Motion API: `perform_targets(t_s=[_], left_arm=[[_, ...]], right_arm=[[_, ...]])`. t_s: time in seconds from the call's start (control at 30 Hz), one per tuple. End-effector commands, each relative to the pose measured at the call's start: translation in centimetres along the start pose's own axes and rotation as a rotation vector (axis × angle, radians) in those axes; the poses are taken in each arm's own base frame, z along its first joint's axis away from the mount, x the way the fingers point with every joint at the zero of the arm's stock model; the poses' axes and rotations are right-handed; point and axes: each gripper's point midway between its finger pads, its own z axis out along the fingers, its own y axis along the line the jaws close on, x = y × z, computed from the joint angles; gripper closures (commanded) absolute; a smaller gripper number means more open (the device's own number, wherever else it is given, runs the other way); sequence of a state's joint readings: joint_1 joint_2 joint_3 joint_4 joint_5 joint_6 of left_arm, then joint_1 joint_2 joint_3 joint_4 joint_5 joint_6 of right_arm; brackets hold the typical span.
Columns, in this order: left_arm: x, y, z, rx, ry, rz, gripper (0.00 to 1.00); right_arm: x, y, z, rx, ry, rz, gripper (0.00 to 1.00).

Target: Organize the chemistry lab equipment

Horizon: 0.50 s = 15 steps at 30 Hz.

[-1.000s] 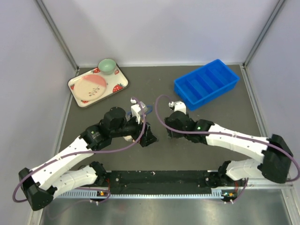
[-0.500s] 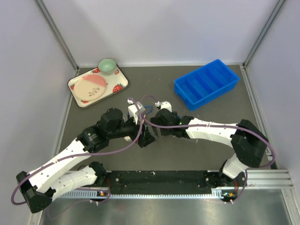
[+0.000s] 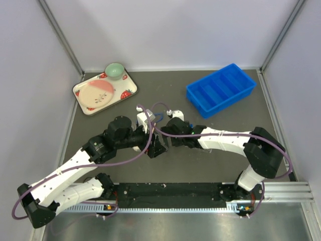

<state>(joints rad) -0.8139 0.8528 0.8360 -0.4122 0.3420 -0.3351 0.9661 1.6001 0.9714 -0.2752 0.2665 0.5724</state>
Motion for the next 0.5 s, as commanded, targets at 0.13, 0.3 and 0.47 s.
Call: perform_targets(t_s=[0.13, 0.3, 0.47], left_arm=[[-0.7, -0.5, -0.2, 0.017, -0.037, 0.009, 0.01], [-0.7, -0.5, -0.2, 0.019, -0.038, 0.01, 0.01], [-0.7, -0.5, -0.2, 0.017, -0.039, 0.011, 0.01]], right_arm=[[1.4, -0.8, 0.3, 0.011, 0.014, 0.037, 0.01], [2.0, -2.4, 0.4, 0.05, 0.018, 0.046, 0.01], [1.9, -5.2, 0.1, 0.115, 0.006, 0.068, 0.01]])
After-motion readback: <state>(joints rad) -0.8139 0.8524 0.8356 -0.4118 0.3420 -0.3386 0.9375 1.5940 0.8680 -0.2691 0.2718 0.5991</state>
